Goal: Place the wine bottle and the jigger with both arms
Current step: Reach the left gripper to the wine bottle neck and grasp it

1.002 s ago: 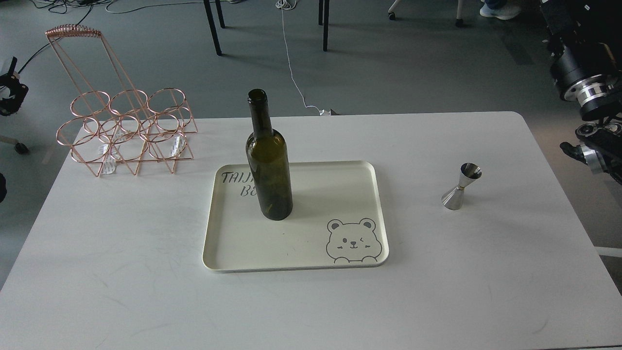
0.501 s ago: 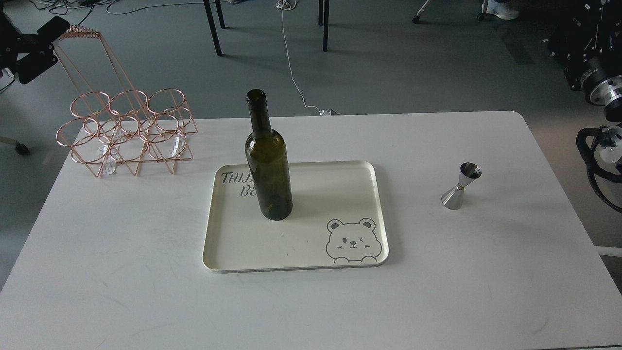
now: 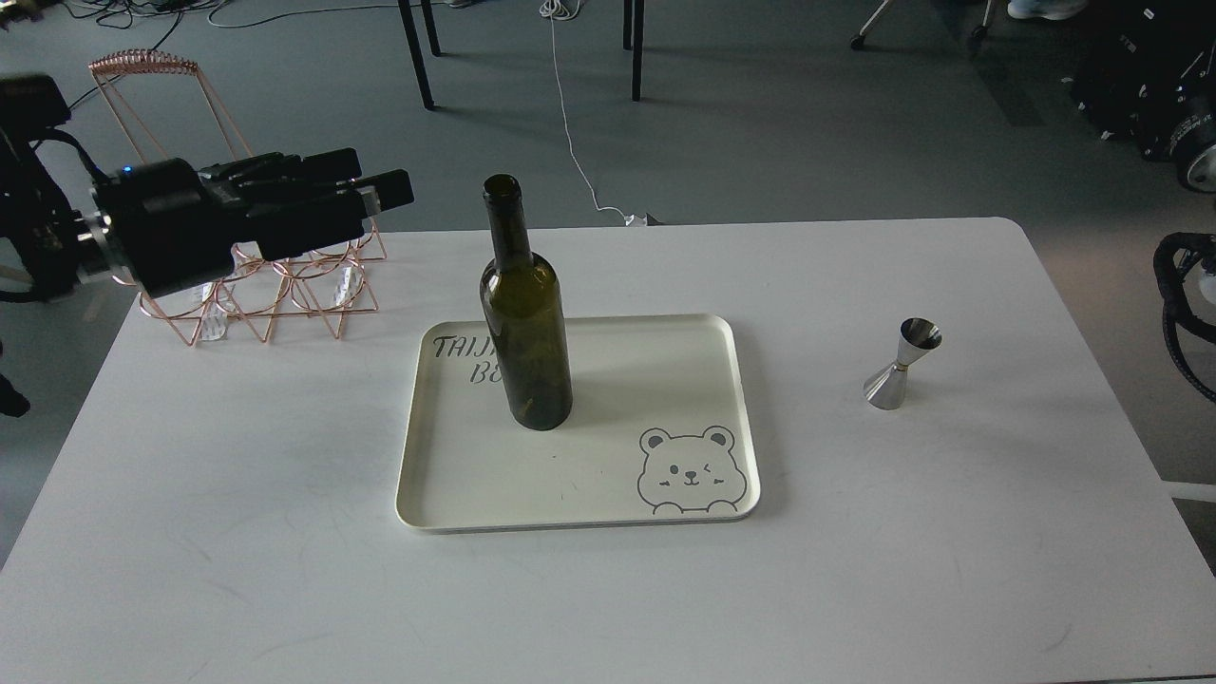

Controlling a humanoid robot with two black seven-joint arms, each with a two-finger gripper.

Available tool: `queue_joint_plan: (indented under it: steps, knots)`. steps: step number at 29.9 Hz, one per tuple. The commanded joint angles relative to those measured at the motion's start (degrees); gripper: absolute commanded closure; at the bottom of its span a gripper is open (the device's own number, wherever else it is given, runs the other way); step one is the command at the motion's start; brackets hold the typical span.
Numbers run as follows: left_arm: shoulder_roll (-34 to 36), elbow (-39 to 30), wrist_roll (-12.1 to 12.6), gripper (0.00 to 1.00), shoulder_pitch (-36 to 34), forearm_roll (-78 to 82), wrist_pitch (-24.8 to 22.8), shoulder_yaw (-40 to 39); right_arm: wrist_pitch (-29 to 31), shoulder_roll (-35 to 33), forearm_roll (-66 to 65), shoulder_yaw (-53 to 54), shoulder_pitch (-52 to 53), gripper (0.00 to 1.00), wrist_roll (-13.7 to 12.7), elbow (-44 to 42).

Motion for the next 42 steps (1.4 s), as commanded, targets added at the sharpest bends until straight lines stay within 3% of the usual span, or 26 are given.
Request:
queue_joint_plan:
  steps: [1, 7, 16, 23, 32, 36, 42]
  knots:
    - [-5.89, -0.01, -0.01, 0.02, 0.01, 9.67, 1.77, 0.34, 0.42, 0.41, 0.0, 1.13, -0.08, 0.04, 0.0, -0.9]
    - [-12.23, 1.12, 0.16, 0.02, 0.19, 18.73, 2.74, 0.52, 0.42, 0.42, 0.0, 1.31, -0.17, 0.04, 0.0, -0.9]
    - [-17.59, 7.18, 0.43, 0.04, 0.72, 19.01, 5.99, 0.7, 0.68, 0.42, 0.09, 1.31, -0.79, 0.04, 0.0, -0.98]
    - [-18.83, 10.62, 0.34, 0.12, 0.89, 18.65, 7.05, 0.79, 0.77, 0.68, 0.96, 1.31, -0.87, 0.04, 0.0, -0.9]
    - [-19.09, 10.53, -0.54, 0.3, 1.07, 18.74, 7.4, 0.79, 0.77, 0.77, 0.97, 1.57, -0.87, 0.04, 0.0, -0.9]
    - [-19.01, 10.45, -2.56, 0.3, 1.33, 18.74, 8.45, 2.28, 0.77, 0.77, 0.97, 1.57, -0.96, 0.04, 0.0, -0.9]
    - [-19.01, 10.44, -2.56, 0.36, 1.24, 18.74, 9.69, 2.63, 0.77, 0.77, 0.97, 1.74, -0.96, 0.04, 0.0, -0.9]
